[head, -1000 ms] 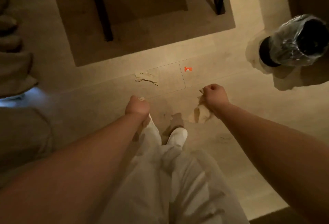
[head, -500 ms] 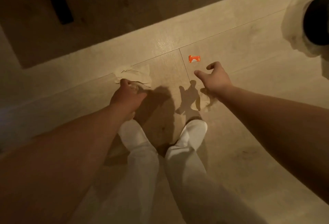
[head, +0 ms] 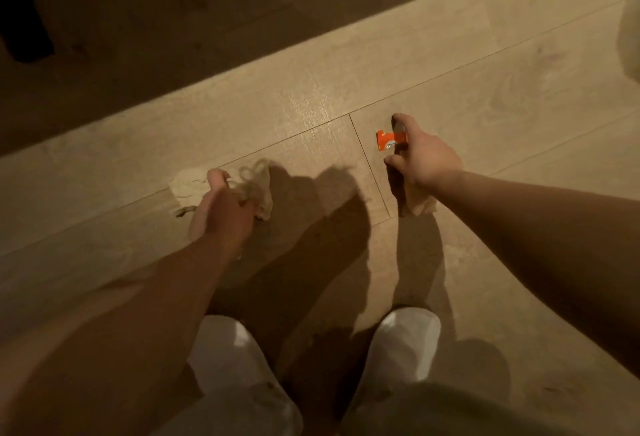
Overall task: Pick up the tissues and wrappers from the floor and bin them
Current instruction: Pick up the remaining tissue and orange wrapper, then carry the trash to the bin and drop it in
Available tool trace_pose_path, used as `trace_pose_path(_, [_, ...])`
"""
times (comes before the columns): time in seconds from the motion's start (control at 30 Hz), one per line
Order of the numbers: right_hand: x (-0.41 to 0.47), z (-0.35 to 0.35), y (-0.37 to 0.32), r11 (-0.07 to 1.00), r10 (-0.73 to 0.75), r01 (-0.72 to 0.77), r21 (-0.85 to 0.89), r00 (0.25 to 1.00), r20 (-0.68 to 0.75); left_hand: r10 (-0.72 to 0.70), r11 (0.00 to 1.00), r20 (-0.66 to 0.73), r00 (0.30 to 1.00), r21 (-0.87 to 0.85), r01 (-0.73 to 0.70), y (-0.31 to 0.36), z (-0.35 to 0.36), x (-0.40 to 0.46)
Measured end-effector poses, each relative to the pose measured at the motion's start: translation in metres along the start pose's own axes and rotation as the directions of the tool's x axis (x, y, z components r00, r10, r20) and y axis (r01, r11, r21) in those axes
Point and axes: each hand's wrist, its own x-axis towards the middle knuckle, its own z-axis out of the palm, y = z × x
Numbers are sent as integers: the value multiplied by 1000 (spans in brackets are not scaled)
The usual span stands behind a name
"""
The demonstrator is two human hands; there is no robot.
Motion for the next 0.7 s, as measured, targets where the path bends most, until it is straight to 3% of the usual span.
trace_pose_path(0.13, [4, 15, 8, 998, -60, 61, 7, 997, -46, 73, 975, -29, 997, 213, -65, -7, 12, 1])
trace_pose_path(0.3, [-3, 28, 3, 989, 71, -72, -130, 997, -12, -47, 990, 116, 992, 138, 31, -6, 15, -14])
trace_pose_path(0.47, [-51, 10, -4, 942, 266, -284, 178, 957, 117, -118, 991, 208, 971, 88, 102, 27, -11, -69])
trace_pose_path(0.7, [-209, -102, -19, 865, 276, -287, 411, 957, 89, -183, 982, 235, 955, 3, 188, 121, -101, -226])
